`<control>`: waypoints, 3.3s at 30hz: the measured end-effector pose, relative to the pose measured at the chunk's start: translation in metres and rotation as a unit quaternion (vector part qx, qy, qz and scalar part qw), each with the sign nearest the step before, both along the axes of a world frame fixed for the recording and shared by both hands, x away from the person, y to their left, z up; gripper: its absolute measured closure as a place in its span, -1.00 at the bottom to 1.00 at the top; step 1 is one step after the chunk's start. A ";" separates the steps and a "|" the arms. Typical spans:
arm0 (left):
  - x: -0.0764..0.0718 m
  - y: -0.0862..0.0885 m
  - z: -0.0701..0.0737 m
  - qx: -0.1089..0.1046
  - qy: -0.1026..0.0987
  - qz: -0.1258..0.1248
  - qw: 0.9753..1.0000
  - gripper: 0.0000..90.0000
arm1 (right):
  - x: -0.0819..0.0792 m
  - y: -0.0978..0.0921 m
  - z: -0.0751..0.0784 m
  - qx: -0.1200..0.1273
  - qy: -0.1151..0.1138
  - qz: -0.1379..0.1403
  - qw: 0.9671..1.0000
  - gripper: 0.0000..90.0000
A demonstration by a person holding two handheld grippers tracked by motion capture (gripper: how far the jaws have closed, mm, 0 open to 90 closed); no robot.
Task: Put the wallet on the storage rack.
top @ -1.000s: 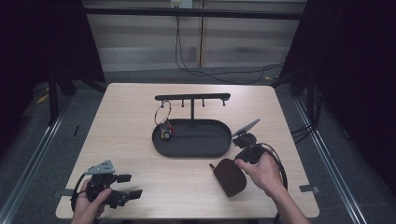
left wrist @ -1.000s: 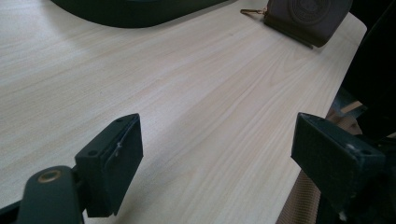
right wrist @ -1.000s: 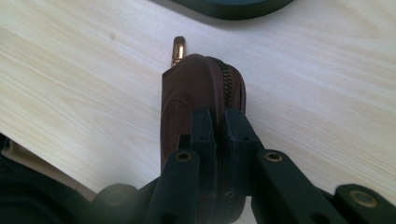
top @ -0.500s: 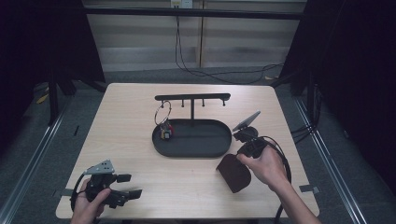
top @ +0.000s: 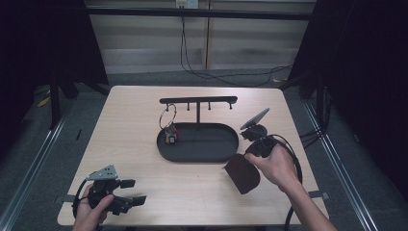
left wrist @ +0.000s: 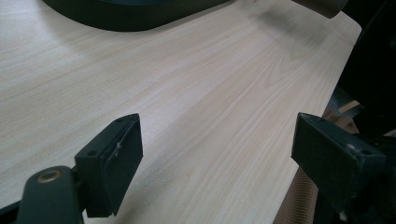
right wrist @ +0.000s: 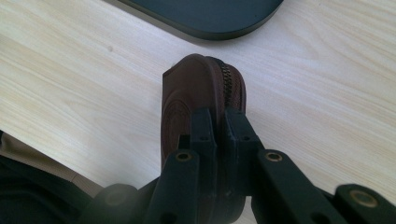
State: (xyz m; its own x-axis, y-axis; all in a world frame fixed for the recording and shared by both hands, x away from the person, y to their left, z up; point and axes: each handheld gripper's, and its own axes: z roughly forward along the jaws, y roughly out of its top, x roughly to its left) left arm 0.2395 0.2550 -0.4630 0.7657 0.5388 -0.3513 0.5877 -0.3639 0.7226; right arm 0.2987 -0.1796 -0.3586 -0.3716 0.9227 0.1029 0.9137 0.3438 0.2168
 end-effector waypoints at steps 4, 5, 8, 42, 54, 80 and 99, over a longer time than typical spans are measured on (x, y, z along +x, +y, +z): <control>0.000 0.000 0.000 0.000 -0.001 -0.003 1.000 -0.63 | 0.002 -0.002 0.003 0.004 0.001 -0.003 1.000 0.85; 0.000 0.000 0.000 0.000 -0.001 -0.003 1.000 -0.63 | 0.003 -0.003 0.003 0.003 0.000 -0.002 1.000 0.85; 0.000 0.000 0.000 0.002 -0.002 -0.004 1.000 -0.63 | 0.005 -0.004 0.006 0.003 0.000 -0.004 1.000 0.85; -0.001 0.000 0.001 0.002 -0.005 -0.004 1.000 -0.63 | 0.045 0.007 0.035 -0.009 -0.012 -0.015 1.000 0.85; 0.000 0.000 0.001 0.004 -0.005 -0.007 1.000 -0.63 | 0.071 0.010 0.033 -0.014 -0.012 -0.037 0.999 0.85; -0.001 0.000 0.002 0.002 -0.005 -0.004 1.000 -0.63 | 0.115 0.001 -0.001 0.094 -0.025 -0.101 0.990 0.86; 0.000 0.000 0.001 0.002 -0.004 -0.005 1.000 -0.63 | 0.121 -0.006 -0.039 0.152 -0.030 -0.139 0.978 0.86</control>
